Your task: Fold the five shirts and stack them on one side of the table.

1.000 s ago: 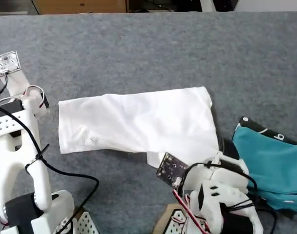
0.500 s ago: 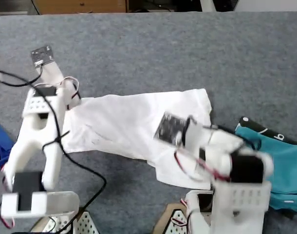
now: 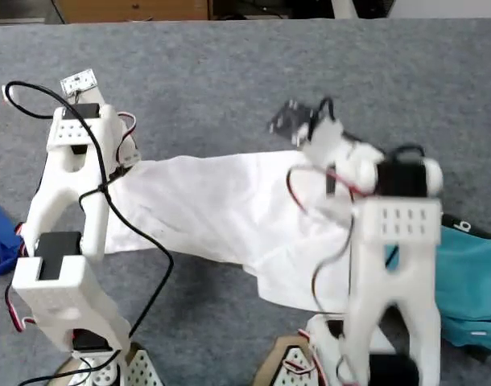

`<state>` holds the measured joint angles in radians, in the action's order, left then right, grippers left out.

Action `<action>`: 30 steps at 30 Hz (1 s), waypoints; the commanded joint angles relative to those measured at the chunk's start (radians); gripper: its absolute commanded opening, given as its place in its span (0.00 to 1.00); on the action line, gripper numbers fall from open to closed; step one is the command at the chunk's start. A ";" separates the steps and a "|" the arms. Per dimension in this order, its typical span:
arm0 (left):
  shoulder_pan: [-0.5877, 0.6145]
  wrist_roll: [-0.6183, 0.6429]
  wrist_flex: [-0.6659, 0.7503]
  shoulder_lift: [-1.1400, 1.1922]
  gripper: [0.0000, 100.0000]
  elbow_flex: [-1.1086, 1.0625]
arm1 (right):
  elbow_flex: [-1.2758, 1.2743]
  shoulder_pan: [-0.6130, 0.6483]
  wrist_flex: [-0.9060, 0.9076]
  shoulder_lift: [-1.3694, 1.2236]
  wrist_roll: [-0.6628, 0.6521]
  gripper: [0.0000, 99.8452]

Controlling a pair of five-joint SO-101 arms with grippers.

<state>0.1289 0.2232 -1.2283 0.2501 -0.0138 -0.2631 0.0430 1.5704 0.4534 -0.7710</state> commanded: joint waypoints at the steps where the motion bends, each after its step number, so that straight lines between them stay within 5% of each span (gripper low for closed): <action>1: 0.005 0.008 -0.006 0.013 0.02 0.060 | 0.077 0.035 -0.117 -0.128 0.084 0.00; 20: 0.034 0.003 0.075 0.117 0.02 0.153 | 0.007 0.007 -0.675 -0.601 0.270 0.02; 30: 0.051 -0.035 0.195 0.288 0.02 0.164 | 0.183 -0.016 -0.686 -0.832 0.262 0.02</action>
<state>0.1550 0.2018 -1.0794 0.5171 0.1013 -0.1603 0.0522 0.8984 -0.3690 -0.5117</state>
